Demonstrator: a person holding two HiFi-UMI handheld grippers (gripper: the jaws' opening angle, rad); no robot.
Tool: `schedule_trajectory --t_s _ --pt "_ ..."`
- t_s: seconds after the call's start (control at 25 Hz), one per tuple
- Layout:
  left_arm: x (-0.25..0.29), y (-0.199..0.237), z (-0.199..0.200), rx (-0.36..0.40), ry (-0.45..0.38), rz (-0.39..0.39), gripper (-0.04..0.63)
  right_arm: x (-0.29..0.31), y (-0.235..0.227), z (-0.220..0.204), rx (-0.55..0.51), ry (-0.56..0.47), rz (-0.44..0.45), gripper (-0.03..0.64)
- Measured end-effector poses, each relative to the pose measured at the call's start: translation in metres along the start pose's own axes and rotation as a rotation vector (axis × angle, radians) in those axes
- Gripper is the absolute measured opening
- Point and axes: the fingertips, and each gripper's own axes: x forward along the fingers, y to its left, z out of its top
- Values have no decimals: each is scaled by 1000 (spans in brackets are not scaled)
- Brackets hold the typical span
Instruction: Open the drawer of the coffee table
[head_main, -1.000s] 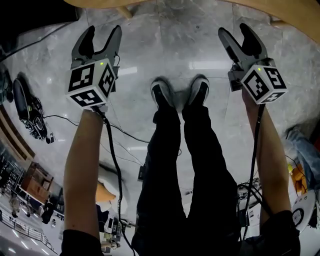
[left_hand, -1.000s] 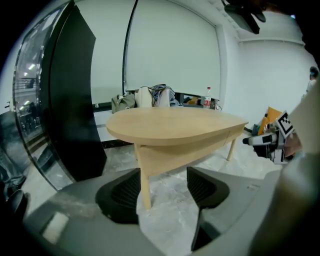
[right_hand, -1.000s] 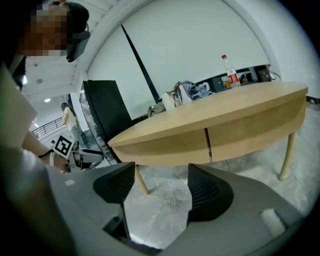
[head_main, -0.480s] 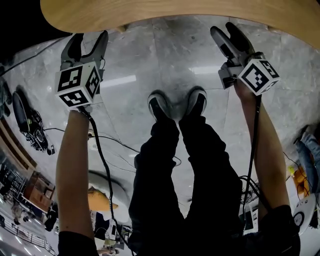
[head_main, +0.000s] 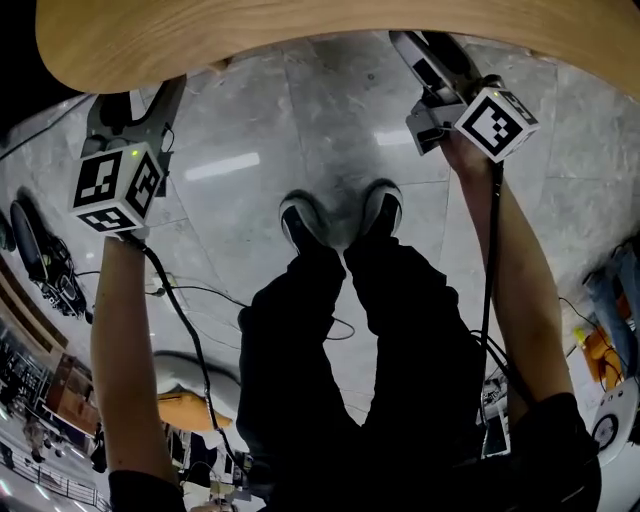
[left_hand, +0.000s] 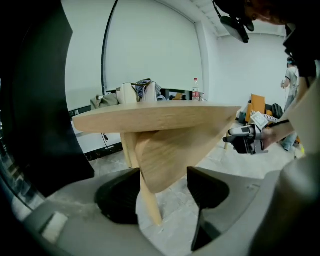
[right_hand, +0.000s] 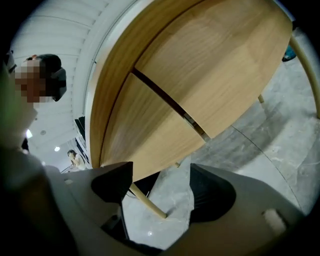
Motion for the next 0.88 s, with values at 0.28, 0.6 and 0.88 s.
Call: schedule_trajectory --t_s 0.28,0.6,0.88 --pt "7 -1 4 2 9 10 302 14 9 20 5 -59 83 378" --pt "5 0 4 7 12 -28 279 9 18 28 79 -86 171 397" --pt "-5 -7 -5 -52 27 -40 279 -1 20 15 91 -70 133 396"
